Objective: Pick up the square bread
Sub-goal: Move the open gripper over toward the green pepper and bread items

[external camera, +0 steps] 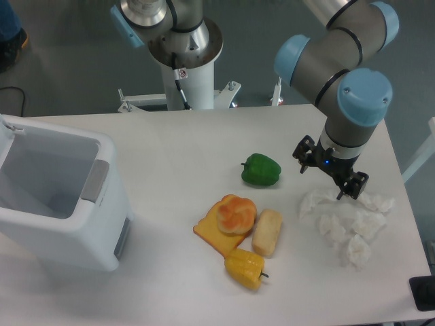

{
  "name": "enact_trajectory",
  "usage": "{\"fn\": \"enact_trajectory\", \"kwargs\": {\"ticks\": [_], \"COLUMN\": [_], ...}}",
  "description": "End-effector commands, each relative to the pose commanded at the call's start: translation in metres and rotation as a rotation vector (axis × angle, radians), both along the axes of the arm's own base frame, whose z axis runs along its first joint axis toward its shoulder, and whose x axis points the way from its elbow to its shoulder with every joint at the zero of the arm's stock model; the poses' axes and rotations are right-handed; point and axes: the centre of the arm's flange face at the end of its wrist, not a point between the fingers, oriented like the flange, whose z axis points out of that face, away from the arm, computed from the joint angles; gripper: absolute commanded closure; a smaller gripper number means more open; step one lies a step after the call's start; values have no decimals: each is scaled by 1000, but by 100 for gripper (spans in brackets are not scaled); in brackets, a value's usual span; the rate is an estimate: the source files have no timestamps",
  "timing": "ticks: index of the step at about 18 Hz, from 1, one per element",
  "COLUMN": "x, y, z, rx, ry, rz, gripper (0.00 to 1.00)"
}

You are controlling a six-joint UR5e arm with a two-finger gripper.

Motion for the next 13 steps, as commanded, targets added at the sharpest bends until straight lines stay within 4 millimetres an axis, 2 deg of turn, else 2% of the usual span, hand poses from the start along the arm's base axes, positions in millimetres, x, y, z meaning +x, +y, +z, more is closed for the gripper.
{"fn": "enact_trajectory", "kwargs": {"ticks": [9, 13], "x": [6, 20], "y": [3, -5], "z": [-1, -23], "rx": [2, 45], "ry": [-1, -20], "rz": [-2, 13], "gripper": [0, 0]}}
